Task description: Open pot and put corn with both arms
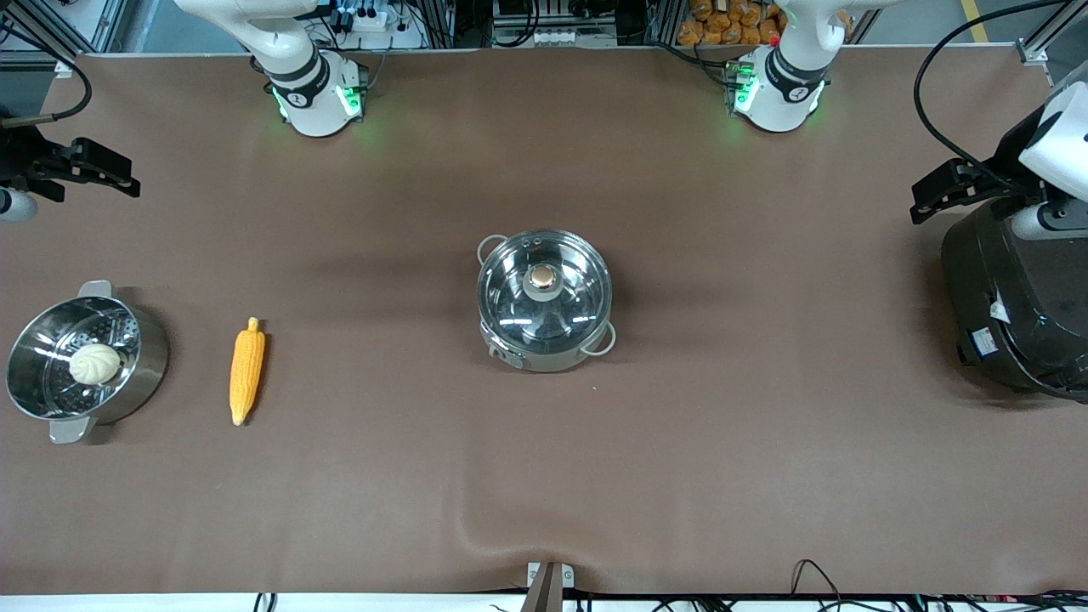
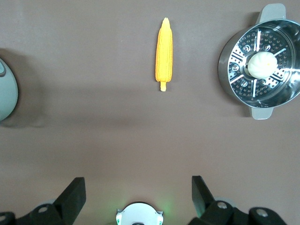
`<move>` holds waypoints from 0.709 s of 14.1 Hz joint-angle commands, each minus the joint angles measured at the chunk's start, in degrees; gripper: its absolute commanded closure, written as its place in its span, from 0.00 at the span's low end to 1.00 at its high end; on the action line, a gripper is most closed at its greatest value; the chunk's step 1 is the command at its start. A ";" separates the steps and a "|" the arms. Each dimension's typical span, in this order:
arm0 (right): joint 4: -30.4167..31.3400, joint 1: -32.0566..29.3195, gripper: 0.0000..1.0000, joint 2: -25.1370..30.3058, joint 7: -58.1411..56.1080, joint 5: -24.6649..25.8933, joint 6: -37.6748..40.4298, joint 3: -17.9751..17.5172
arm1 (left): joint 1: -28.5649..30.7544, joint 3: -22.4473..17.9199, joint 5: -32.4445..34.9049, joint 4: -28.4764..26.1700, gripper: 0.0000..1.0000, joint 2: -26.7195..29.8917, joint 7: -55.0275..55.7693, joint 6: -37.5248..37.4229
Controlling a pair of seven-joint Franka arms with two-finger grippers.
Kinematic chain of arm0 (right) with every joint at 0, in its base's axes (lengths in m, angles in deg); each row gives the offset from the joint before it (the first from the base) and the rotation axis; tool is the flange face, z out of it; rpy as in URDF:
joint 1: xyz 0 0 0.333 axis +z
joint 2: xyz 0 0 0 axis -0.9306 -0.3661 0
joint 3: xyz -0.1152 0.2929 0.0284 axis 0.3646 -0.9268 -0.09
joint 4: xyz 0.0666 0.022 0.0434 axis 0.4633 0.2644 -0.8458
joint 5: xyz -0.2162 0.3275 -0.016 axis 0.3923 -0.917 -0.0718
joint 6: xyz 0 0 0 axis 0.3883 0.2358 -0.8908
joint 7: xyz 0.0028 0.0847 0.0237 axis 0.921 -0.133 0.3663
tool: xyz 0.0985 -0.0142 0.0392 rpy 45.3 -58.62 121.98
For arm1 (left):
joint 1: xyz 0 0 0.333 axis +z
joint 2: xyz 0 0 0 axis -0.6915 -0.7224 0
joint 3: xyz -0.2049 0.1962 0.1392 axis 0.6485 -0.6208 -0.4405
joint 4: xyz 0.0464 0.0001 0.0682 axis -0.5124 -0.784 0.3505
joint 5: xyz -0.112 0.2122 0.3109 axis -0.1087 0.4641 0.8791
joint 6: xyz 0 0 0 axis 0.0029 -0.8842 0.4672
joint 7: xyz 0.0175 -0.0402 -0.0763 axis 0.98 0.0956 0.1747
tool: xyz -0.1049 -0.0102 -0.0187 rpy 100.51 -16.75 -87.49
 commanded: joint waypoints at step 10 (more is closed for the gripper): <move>2.77 -0.31 0.00 -0.84 0.35 -1.04 -3.46 0.23 | 0.70 -0.28 -2.23 0.44 0.00 0.51 0.53 -0.38</move>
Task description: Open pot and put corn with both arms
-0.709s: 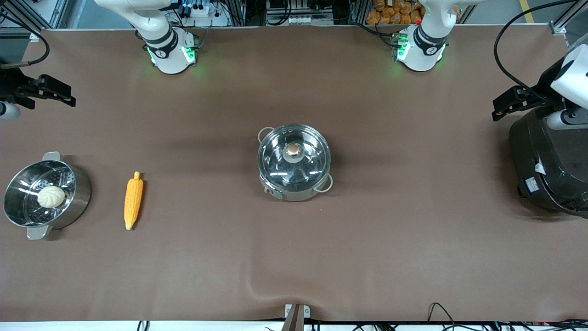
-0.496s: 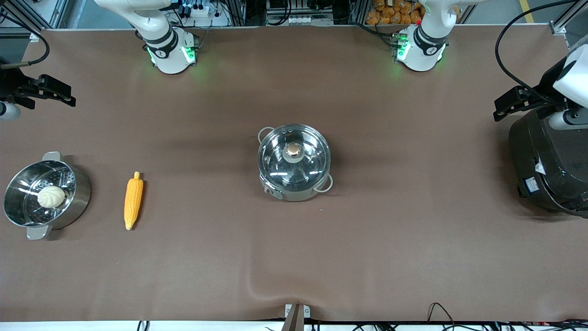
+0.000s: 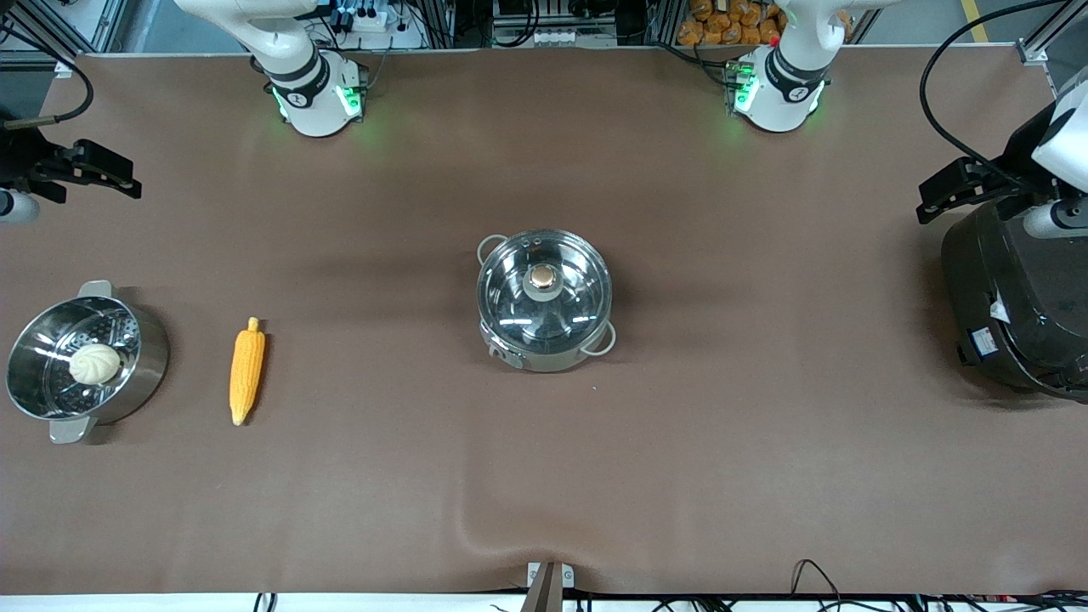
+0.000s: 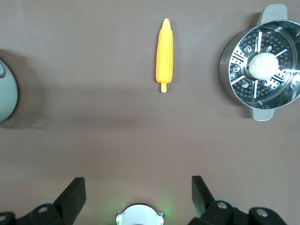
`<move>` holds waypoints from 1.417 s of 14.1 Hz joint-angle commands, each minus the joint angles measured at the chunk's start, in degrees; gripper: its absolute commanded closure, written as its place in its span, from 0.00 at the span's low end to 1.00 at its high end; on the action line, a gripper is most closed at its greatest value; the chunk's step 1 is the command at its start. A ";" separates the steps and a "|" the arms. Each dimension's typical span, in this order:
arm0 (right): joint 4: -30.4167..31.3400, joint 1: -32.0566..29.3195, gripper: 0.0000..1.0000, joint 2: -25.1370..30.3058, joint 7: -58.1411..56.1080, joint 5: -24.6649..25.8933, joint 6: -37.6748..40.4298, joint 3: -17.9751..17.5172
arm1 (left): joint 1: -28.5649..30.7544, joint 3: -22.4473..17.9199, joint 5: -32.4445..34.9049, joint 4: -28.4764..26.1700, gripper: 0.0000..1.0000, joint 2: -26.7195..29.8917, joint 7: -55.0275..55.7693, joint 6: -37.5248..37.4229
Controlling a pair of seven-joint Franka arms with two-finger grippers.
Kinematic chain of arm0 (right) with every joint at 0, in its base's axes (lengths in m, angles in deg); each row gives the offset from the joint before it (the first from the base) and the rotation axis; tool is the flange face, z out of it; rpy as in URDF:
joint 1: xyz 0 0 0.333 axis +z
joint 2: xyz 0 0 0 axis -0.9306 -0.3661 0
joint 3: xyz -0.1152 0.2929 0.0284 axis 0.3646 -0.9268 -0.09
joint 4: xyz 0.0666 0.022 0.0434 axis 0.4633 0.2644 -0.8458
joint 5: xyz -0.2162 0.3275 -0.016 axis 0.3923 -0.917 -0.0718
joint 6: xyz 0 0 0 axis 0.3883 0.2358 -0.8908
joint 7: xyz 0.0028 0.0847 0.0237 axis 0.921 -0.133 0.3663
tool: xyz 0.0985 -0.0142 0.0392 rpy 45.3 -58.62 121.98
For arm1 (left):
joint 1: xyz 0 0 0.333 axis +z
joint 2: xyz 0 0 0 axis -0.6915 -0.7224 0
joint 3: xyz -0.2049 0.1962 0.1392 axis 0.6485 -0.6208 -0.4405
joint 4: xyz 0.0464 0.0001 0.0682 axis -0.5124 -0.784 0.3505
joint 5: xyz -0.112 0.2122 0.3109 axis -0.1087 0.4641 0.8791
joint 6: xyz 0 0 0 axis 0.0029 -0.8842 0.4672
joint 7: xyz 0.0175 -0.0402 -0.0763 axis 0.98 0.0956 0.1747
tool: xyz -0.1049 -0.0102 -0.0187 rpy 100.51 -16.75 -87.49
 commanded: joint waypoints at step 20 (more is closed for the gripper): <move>16.01 -0.03 0.00 -19.33 -0.61 -0.84 -32.42 0.15 | -19.01 1.35 -2.71 1.10 0.00 -9.81 26.93 9.17</move>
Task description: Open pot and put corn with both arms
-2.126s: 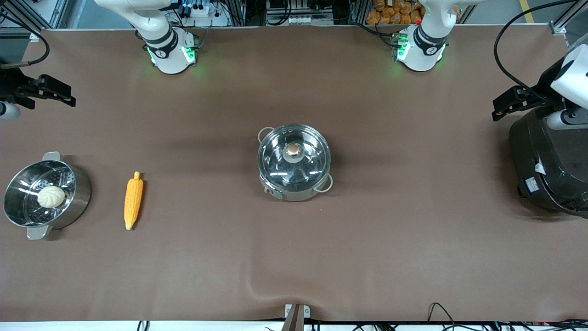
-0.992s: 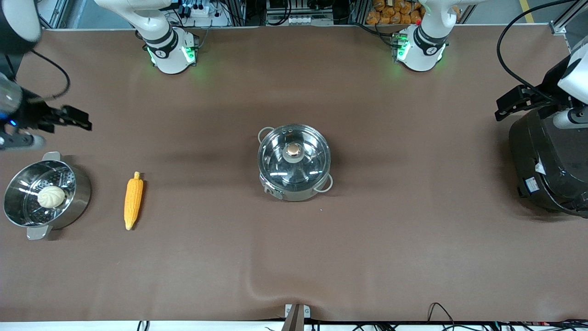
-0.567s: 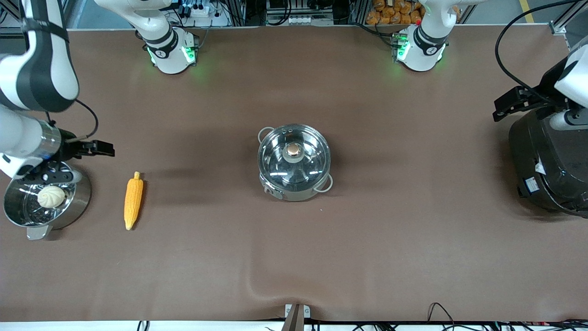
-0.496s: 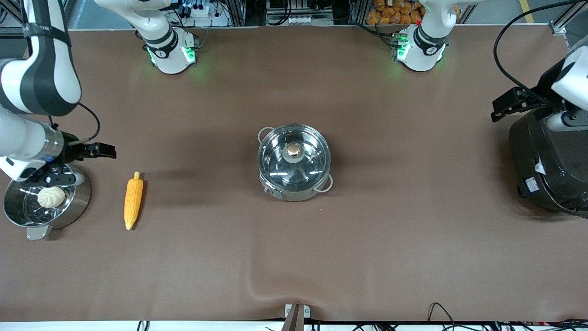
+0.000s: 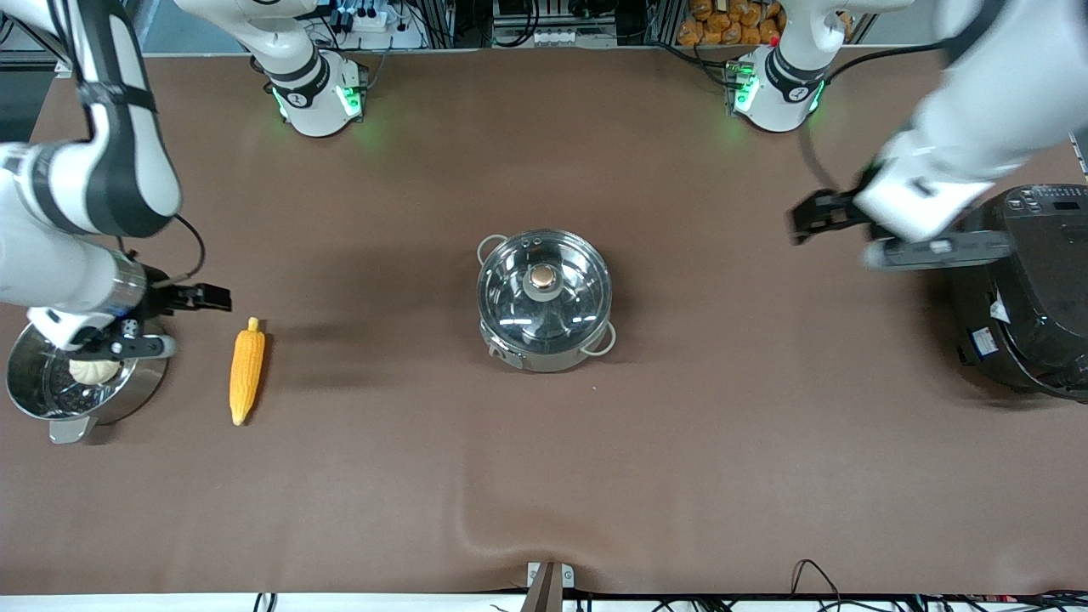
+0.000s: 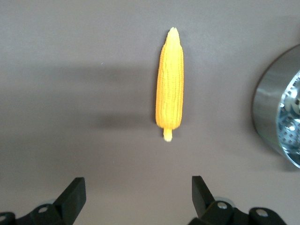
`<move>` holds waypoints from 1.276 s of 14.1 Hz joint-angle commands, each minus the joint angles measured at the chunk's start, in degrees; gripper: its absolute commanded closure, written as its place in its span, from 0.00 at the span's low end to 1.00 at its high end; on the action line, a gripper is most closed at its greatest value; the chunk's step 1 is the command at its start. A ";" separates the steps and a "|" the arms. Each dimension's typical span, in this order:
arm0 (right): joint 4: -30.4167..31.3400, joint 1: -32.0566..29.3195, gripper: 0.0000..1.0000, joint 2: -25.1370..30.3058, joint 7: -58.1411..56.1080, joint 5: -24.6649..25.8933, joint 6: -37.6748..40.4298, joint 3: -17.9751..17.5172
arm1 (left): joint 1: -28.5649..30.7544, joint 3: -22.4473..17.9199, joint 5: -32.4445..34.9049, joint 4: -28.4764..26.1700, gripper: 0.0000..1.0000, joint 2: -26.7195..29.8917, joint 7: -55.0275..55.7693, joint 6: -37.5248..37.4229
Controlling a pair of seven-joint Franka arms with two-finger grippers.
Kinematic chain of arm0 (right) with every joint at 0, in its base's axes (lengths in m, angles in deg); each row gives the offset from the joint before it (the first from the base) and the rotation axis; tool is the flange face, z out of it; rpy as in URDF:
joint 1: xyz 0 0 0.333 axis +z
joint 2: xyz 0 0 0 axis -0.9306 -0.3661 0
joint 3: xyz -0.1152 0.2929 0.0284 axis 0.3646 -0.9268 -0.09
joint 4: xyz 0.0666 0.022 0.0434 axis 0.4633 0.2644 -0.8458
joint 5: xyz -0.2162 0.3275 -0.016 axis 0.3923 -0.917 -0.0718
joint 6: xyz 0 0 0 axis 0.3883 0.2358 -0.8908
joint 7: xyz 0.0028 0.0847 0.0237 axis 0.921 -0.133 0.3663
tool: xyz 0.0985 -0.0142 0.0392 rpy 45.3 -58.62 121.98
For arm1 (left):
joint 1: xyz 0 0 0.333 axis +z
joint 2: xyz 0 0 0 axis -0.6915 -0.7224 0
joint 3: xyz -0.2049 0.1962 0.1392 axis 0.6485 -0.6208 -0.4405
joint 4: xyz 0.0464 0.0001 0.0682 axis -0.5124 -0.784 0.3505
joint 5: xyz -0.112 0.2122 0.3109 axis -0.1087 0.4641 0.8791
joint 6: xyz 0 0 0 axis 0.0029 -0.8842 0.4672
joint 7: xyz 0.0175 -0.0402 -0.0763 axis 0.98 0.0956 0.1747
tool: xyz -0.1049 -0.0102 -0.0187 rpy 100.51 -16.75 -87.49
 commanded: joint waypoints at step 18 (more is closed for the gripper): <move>-5.98 -5.32 1.00 -25.14 -23.58 -3.47 -21.33 -0.06 | -37.98 -13.72 0.74 10.92 0.02 -28.35 43.06 21.78</move>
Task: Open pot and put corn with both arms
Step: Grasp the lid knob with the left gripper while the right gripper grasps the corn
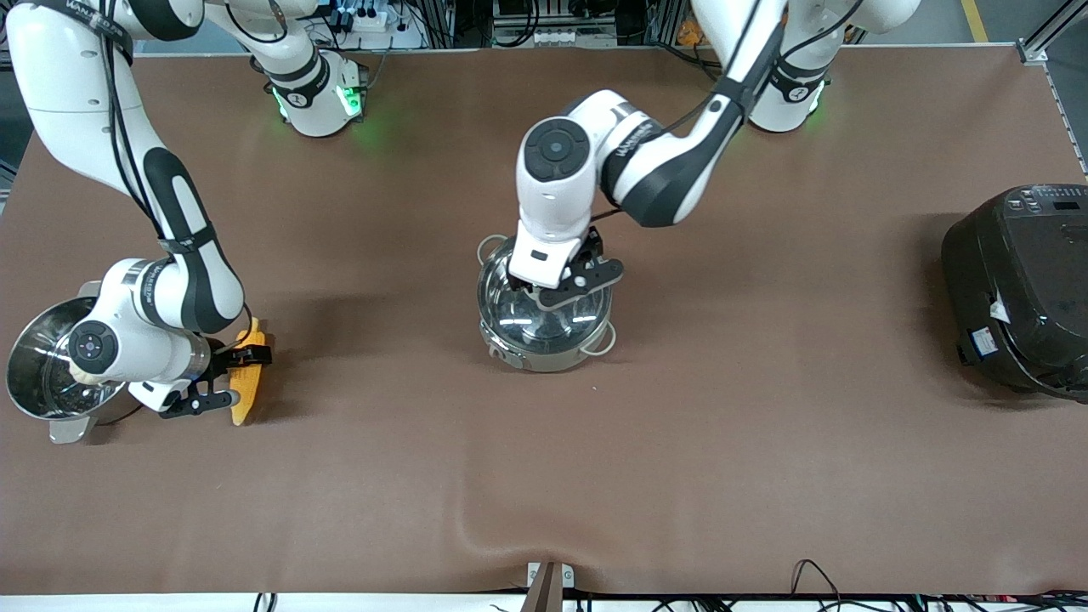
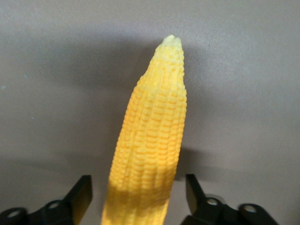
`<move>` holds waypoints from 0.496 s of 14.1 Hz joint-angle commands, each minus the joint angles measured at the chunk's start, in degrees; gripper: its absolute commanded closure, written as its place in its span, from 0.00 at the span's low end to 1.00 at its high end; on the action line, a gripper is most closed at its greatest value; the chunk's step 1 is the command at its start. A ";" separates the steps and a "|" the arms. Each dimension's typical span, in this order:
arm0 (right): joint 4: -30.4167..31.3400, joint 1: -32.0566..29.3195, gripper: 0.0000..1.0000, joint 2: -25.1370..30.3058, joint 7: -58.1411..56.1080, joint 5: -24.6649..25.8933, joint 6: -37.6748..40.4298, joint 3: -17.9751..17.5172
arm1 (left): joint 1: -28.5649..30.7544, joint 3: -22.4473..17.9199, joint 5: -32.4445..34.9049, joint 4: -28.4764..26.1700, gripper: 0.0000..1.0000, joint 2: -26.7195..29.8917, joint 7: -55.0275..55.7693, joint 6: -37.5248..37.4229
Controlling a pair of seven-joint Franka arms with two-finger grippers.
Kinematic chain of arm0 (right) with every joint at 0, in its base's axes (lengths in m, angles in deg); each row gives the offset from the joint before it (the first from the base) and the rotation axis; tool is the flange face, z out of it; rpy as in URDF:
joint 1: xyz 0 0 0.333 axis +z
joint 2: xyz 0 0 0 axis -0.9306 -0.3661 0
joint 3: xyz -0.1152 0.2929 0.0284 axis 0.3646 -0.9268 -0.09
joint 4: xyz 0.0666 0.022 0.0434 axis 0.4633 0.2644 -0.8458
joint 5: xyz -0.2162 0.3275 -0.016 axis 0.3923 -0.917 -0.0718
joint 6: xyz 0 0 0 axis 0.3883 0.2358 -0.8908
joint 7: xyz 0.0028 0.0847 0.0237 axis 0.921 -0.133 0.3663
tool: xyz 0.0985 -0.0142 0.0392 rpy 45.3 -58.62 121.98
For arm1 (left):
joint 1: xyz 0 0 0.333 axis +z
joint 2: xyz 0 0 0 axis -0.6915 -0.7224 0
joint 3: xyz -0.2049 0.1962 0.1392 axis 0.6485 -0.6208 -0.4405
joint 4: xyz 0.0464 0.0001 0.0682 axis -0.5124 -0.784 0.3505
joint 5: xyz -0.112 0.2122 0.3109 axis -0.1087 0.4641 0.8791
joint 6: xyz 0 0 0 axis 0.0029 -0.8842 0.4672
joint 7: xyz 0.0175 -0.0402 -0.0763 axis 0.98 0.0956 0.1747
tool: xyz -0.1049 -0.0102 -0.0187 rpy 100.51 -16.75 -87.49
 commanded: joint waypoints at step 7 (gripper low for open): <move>-4.27 0.14 1.00 0.00 -8.81 -0.82 2.36 -0.38 | -1.26 -1.02 0.37 1.80 0.21 -3.44 1.58 2.36</move>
